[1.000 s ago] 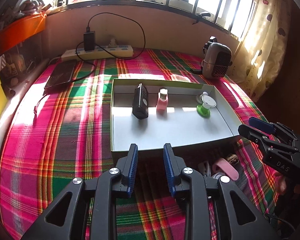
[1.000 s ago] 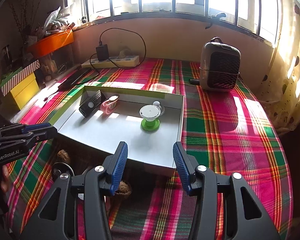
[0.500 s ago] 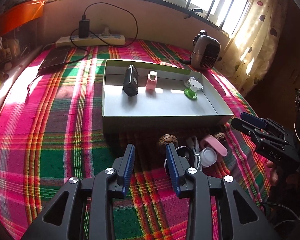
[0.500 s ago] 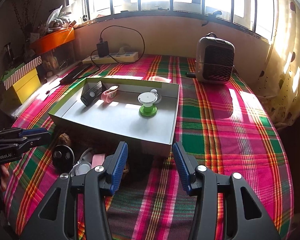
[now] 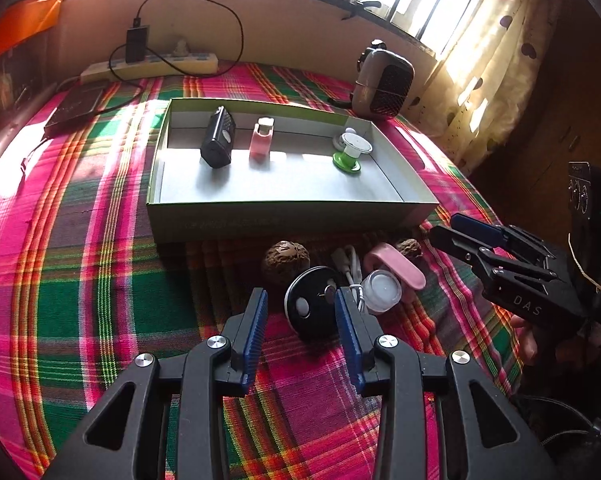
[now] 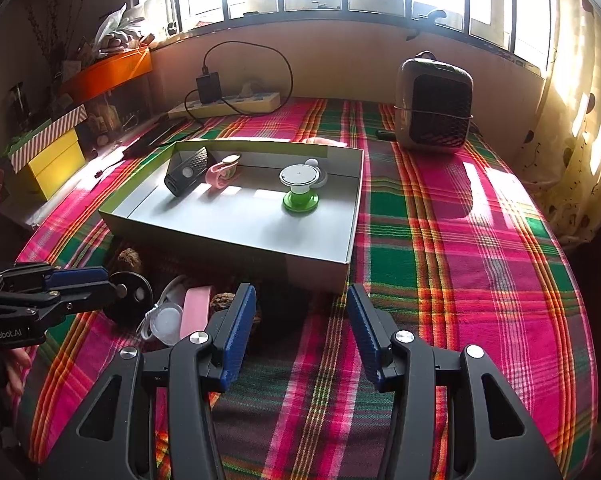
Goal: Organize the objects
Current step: 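Withdraw both tools from the box toward the remaining items, then grasp the black round disc with the left gripper while the right gripper grasps a walnut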
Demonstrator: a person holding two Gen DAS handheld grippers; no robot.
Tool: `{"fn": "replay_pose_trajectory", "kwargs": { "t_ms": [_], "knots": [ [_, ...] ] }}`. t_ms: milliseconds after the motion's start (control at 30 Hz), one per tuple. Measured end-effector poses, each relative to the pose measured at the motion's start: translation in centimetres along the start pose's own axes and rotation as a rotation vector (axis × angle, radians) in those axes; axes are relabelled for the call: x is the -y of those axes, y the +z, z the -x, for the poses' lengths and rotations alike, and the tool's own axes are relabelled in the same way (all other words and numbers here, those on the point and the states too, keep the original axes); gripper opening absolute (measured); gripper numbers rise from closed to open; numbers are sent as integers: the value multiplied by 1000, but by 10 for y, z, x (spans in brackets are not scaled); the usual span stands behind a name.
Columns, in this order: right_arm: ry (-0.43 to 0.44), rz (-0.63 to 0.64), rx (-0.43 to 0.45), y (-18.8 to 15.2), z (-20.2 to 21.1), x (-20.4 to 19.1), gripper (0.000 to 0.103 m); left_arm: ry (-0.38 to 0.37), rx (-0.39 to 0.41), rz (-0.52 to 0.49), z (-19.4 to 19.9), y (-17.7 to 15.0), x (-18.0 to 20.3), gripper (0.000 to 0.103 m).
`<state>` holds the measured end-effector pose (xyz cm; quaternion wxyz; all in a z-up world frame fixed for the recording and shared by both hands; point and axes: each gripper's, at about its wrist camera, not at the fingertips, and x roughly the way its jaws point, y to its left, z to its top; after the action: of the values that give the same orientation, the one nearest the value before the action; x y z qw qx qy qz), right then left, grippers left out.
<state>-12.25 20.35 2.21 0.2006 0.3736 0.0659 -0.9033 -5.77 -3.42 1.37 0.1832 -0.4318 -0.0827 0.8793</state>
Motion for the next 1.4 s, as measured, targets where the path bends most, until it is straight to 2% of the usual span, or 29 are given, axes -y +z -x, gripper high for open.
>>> {"fn": "replay_pose_trajectory", "kwargs": {
  "t_ms": [467,1400],
  "knots": [
    [21,7,-12,-4,-4,-2,49,11,-42,-1,-17,3,8,33],
    [67,73,-61,-3,-21,-26,49,24,-30,33,-16,4,0,33]
  ]
}}
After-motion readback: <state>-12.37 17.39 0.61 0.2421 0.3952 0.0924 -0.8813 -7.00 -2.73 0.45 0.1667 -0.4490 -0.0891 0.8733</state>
